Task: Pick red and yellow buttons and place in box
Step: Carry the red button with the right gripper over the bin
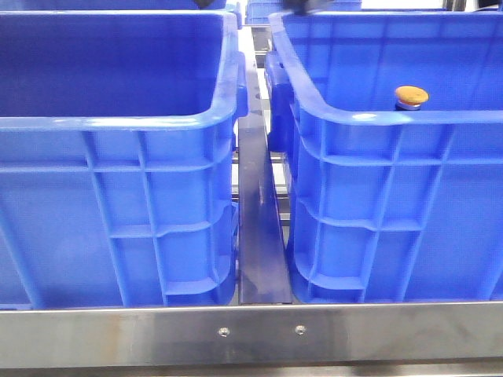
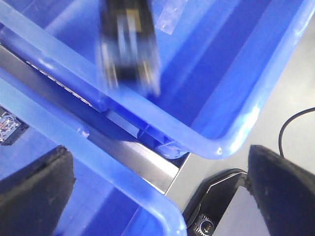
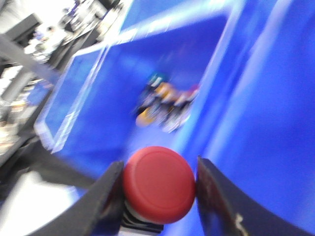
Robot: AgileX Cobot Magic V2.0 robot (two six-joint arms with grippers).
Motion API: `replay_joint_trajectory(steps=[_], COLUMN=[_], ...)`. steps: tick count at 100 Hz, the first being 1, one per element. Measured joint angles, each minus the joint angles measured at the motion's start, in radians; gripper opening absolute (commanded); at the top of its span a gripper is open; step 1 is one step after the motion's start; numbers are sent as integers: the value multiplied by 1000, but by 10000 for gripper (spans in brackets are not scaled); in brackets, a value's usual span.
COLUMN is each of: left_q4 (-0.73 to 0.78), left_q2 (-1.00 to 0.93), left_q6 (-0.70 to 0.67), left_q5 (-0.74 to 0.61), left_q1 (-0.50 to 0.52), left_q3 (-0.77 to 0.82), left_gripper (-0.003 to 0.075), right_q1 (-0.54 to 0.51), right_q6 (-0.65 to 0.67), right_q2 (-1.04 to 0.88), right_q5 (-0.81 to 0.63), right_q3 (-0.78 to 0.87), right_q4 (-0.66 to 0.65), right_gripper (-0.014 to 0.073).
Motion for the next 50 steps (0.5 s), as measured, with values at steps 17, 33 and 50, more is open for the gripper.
replay_joint_trajectory(steps=[17, 33, 50], left_q4=[0, 0, 8], left_q2=[-5, -5, -5], left_q6=[0, 0, 0], left_q5=[2, 2, 2], left_q1=[0, 0, 0], left_q3=[0, 0, 0], left_gripper=[657, 656, 655], right_q1=[-91, -102, -104], right_q6=[-153, -194, -200], right_q2=[-27, -47, -47], right_q5=[-131, -318, -526], right_q3=[-7, -7, -7], right_q4=[-90, -251, -345], right_gripper=[276, 276, 276])
